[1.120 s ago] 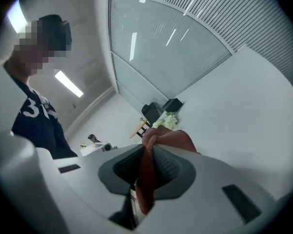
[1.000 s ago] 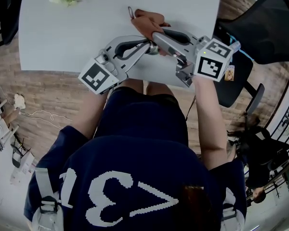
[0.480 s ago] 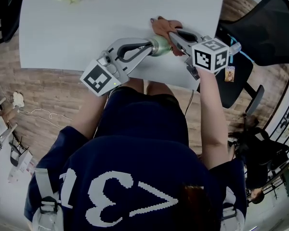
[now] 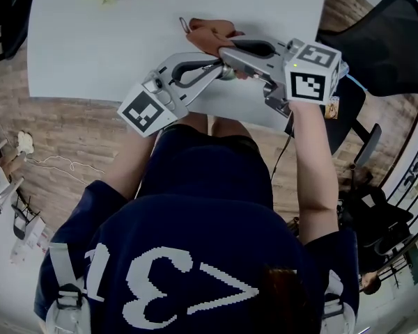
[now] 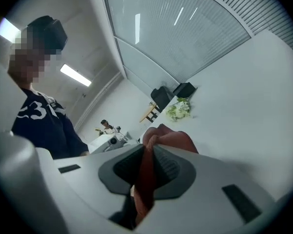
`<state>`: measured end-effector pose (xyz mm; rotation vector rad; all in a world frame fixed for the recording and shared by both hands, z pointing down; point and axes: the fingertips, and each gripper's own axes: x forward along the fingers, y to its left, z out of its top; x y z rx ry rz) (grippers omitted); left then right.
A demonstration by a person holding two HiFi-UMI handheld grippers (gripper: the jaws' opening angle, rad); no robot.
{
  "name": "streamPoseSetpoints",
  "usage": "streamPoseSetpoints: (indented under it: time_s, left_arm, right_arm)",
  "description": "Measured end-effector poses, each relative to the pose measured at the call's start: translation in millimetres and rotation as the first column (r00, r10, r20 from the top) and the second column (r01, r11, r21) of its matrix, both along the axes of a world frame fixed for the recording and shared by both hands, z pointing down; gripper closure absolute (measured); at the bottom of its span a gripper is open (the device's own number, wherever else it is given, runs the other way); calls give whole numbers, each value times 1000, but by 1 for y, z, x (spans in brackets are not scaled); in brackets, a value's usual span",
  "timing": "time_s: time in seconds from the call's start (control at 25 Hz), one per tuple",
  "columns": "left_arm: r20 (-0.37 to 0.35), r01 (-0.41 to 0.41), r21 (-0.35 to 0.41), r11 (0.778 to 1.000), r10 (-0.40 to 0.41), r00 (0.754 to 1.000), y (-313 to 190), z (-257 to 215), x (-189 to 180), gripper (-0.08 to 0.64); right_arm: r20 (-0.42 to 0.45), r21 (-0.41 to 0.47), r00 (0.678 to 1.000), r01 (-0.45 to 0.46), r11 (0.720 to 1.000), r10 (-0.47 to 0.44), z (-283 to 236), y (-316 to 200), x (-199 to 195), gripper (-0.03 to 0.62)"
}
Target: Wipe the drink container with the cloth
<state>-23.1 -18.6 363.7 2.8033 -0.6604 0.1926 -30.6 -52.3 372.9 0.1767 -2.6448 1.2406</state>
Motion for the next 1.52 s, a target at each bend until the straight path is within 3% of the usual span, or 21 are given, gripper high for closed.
streamPoseSetpoints:
  time_s: [0.28,0.4,0.44,0.6,0.72,0.88,1.04,1.2,1.32,1.52]
  left_arm:
    - [13,-42,14,999,42,999,5,2,1,535]
    - [21,-73,25,997,73,997,10,3,4,535]
    - [22,-80,24,997,79,997,12,3,4,537]
    - [11,-96,22,995,96,995,16,3,7,537]
    - [14,-124,41,991,123,992,20,1,10,537]
    - [16,-138,50,989,137,990,22,0,20,537]
    - [17,-138,43,990,137,990,23,1,30,537]
    - [32,-154,73,985,152,988,22,-2,20,537]
    - [11,-127,30,991,127,992,20,1,13,537]
    - [-34,-68,-29,997,67,997,13,1,6,535]
  right_arm:
    - [-197,-49,980,13,999,-22,71,-13,28,528]
    - [-383,-7,922,67,998,-65,110,-13,51,529]
    - [-408,-6,910,80,997,-76,117,-12,55,529]
    - [-304,-60,948,85,995,-99,101,-9,45,529]
    - [-207,-69,963,162,984,-172,69,-2,25,529]
    - [-108,-25,936,334,942,-335,20,14,-2,528]
    - [-194,-13,897,403,915,-398,32,15,0,529]
    - [-190,-91,917,338,937,-349,54,2,0,529]
    - [-210,-126,938,252,960,-274,76,-9,8,529]
    - [-329,-82,942,48,995,-72,116,-21,41,528]
